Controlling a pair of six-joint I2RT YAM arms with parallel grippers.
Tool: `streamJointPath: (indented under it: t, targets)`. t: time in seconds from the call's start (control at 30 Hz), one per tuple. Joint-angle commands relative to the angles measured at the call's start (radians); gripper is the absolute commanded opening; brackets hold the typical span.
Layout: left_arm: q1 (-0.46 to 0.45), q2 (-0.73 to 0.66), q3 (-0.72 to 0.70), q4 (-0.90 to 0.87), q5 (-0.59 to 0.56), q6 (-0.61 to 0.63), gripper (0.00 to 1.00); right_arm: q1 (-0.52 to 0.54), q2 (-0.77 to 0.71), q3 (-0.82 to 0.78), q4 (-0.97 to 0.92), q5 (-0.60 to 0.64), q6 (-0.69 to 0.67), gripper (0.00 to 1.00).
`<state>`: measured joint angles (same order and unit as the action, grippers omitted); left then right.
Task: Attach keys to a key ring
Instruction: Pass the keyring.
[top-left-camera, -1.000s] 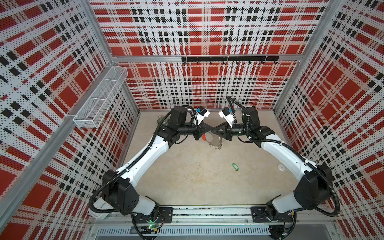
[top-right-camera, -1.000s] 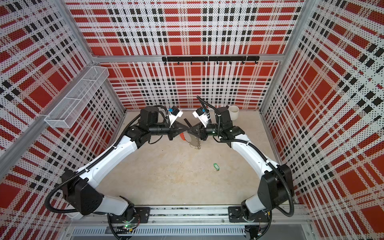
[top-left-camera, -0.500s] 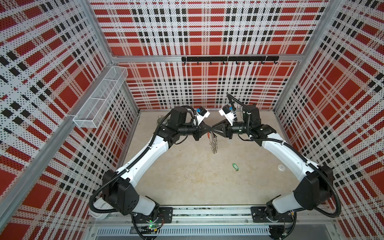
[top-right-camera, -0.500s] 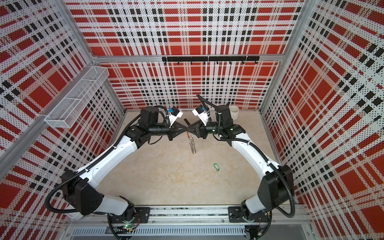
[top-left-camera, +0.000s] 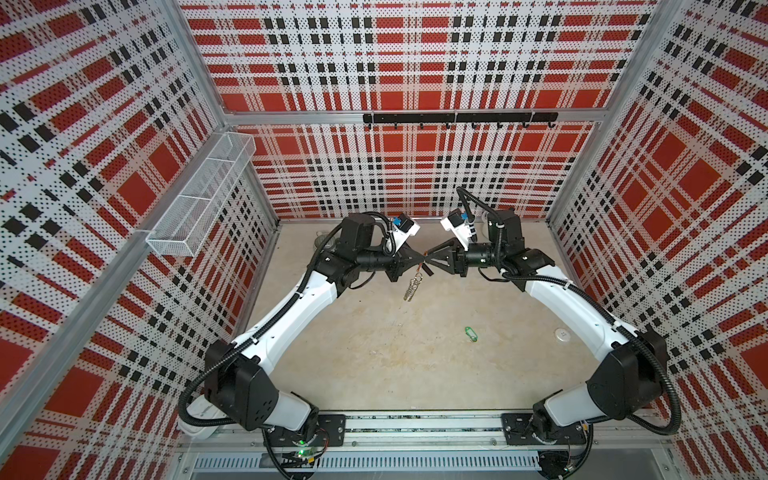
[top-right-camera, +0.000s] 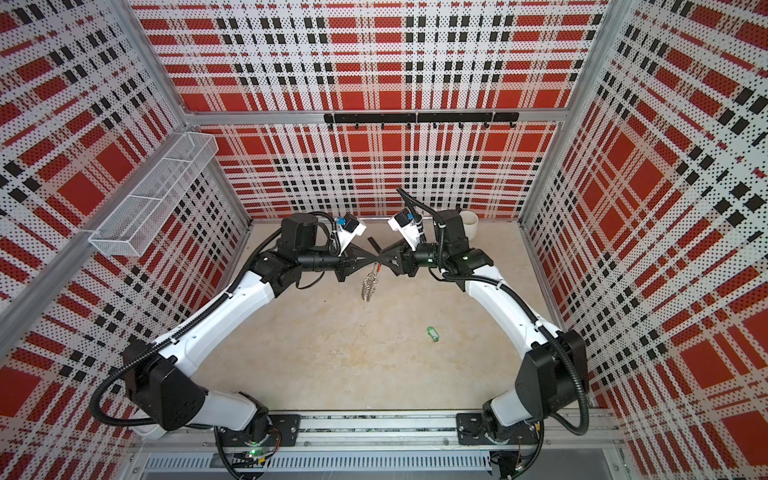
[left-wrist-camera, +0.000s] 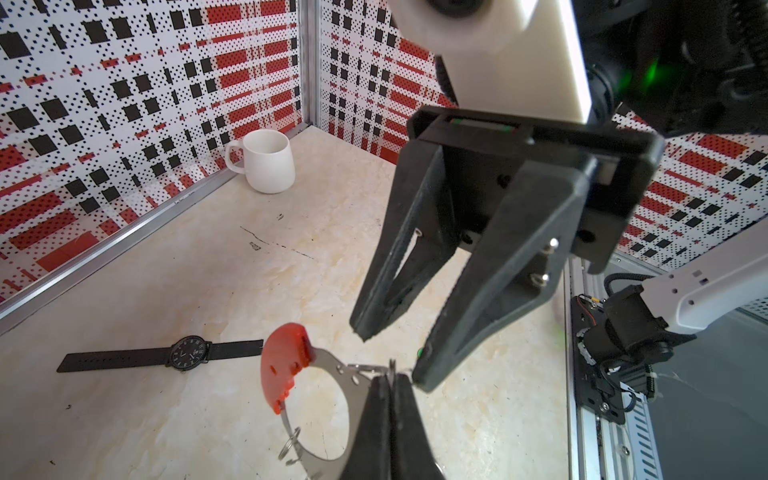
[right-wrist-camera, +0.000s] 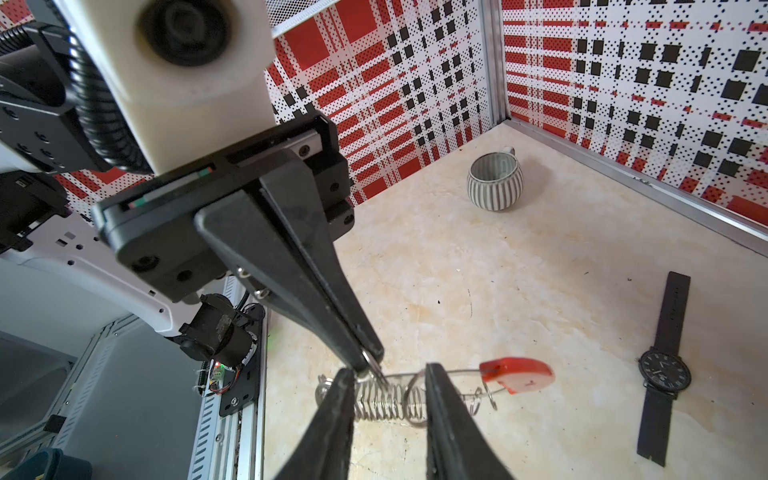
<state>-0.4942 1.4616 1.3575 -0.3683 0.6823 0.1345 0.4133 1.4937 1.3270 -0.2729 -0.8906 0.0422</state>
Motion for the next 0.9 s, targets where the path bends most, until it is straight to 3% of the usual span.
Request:
streamJointPath:
  t: [0.0, 0.47, 0.87]
  targets:
    - [0.005, -0.019, 0.02, 0.011, 0.026, -0.002, 0.0, -0.004, -0.003, -0.007, 0.008, -0.028, -0.02, 0.33]
    - [-0.003, -0.01, 0.028, 0.012, 0.024, -0.004, 0.0, 0.004, 0.015, -0.017, 0.031, -0.056, -0.001, 0.24]
    - [-0.008, -0.013, 0.031, 0.007, 0.019, -0.005, 0.0, 0.015, 0.033, -0.012, 0.043, -0.065, 0.005, 0.24]
